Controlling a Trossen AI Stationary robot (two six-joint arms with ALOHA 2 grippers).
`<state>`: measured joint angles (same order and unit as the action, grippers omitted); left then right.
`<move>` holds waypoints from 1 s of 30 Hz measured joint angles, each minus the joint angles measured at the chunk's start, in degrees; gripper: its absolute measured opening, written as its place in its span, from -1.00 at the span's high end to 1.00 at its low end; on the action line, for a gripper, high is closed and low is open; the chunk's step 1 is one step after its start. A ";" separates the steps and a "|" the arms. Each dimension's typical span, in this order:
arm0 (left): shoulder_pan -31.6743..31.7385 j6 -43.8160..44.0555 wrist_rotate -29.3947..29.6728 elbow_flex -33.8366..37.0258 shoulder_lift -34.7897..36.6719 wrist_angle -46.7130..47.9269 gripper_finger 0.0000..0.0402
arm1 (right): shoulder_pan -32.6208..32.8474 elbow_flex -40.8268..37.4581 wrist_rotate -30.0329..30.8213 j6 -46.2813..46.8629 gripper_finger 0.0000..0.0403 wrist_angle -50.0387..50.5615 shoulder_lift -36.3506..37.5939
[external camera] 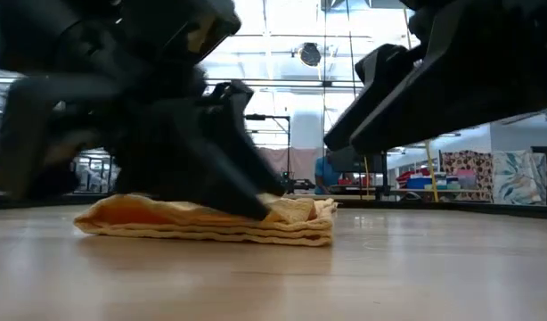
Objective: Roll towel
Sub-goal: Roll the yellow towel
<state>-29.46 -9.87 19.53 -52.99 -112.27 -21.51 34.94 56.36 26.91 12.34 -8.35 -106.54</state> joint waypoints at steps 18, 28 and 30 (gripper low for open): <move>7.13 5.01 -15.43 -2.84 -1.46 8.39 0.36 | -1.37 -0.04 -1.91 5.42 -0.12 0.15 -0.61; 8.72 7.85 -14.93 -2.68 -1.41 6.97 0.92 | -0.43 -0.04 -1.49 -2.05 -0.12 2.13 -0.63; 9.14 8.63 -14.95 -2.60 -1.20 6.29 0.95 | 0.02 -0.04 -0.81 -4.92 -0.12 2.33 -1.20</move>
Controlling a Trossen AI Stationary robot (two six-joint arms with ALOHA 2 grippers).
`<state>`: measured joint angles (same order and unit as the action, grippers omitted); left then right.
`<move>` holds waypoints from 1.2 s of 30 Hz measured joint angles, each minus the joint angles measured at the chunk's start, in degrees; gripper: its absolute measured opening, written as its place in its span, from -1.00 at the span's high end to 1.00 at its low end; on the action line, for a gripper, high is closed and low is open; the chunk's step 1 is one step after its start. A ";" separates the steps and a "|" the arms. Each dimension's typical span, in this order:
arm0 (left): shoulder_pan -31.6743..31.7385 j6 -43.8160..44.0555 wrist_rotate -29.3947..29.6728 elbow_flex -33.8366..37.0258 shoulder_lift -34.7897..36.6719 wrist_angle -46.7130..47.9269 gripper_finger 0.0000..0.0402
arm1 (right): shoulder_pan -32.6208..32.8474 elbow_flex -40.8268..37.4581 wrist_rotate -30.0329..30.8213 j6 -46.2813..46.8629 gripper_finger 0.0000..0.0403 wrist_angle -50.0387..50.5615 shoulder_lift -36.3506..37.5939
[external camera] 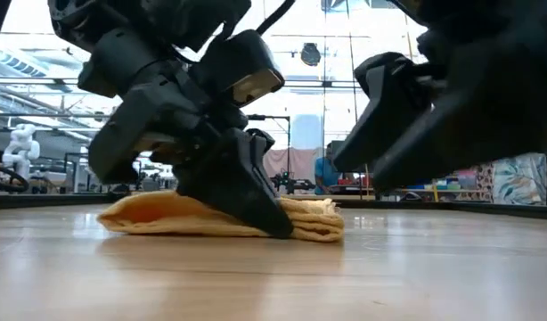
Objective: Roll towel
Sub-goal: Roll the yellow towel
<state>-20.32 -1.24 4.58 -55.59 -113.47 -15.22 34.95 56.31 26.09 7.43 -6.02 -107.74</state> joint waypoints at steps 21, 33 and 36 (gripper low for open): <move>1.66 9.59 -6.98 0.02 0.18 -5.72 0.96 | 1.45 0.00 15.54 -8.10 -0.13 -3.70 -6.80; 2.79 9.97 -9.37 0.02 0.18 -5.76 0.96 | 1.32 0.00 14.63 -13.04 0.30 -5.97 -6.91; 2.96 9.97 -9.86 0.00 0.20 -5.83 0.96 | 1.32 0.00 14.50 -13.05 0.27 -5.91 -6.91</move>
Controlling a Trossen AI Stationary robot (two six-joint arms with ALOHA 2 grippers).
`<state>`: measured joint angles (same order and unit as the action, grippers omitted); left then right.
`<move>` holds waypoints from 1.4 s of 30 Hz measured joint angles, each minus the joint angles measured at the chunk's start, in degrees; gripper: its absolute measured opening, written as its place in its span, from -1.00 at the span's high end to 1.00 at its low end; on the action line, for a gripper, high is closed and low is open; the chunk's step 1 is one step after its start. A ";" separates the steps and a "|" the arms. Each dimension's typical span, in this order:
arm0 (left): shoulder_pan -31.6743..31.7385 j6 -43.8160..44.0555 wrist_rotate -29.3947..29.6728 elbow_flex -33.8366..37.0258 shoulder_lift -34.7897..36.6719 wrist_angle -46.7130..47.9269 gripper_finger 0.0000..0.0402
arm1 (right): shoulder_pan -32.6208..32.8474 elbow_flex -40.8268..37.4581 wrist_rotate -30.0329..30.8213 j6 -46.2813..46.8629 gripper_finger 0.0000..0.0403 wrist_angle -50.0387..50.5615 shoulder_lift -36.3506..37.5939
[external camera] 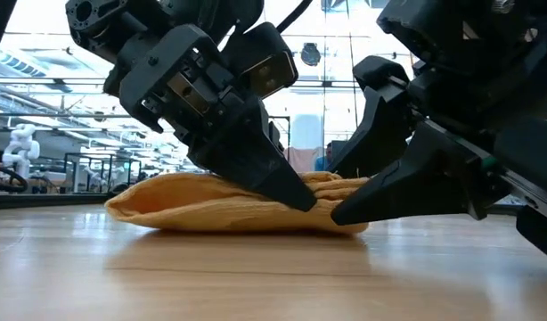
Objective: Roll towel
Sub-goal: Roll the yellow towel
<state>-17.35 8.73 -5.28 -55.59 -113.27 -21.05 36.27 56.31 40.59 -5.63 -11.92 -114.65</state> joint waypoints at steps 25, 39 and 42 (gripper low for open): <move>-0.40 2.24 -2.11 -0.13 3.02 5.18 -0.06 | -1.60 0.00 -4.57 6.74 0.98 -0.11 0.02; -14.18 6.47 21.71 6.78 15.65 23.93 -0.54 | -1.35 -0.04 -5.02 17.76 0.99 -0.10 1.11; -19.31 6.98 29.90 9.91 15.00 13.83 -0.54 | -1.49 0.00 -5.02 18.63 1.00 -0.12 1.71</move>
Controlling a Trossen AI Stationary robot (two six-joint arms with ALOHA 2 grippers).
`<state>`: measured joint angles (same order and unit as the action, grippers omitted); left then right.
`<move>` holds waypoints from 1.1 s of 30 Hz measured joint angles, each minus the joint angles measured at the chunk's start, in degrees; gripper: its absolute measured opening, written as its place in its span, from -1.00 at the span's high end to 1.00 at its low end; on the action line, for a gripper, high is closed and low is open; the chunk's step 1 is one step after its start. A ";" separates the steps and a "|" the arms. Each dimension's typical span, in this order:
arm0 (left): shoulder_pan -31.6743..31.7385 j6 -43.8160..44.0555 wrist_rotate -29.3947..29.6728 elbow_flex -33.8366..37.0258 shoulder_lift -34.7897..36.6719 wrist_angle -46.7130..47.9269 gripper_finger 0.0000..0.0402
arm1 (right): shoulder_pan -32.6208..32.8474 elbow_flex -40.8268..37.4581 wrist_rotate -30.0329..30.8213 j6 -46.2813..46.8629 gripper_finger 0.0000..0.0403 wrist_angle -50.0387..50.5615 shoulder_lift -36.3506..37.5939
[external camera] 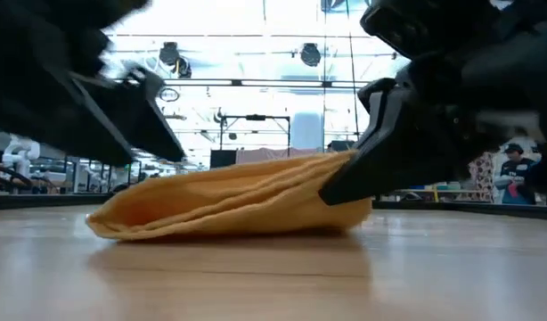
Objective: Roll towel
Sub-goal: Roll the yellow towel
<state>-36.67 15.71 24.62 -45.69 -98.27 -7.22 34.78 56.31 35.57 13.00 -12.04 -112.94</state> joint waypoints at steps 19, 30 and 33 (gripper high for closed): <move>-16.29 15.24 25.00 5.16 -0.55 -4.11 -0.90 | -1.83 0.13 -1.46 1.78 0.97 1.93 2.29; -15.69 -14.10 32.17 4.88 -8.57 -6.53 -0.61 | -2.46 0.13 -2.35 4.96 0.96 2.53 4.89; -14.39 -19.55 33.43 4.96 -8.57 -8.13 -0.55 | -3.11 0.13 -3.66 7.05 0.96 4.06 5.87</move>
<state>-51.06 -3.84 58.05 -40.73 -106.85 -15.35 31.66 56.45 31.91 20.05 -7.98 -107.06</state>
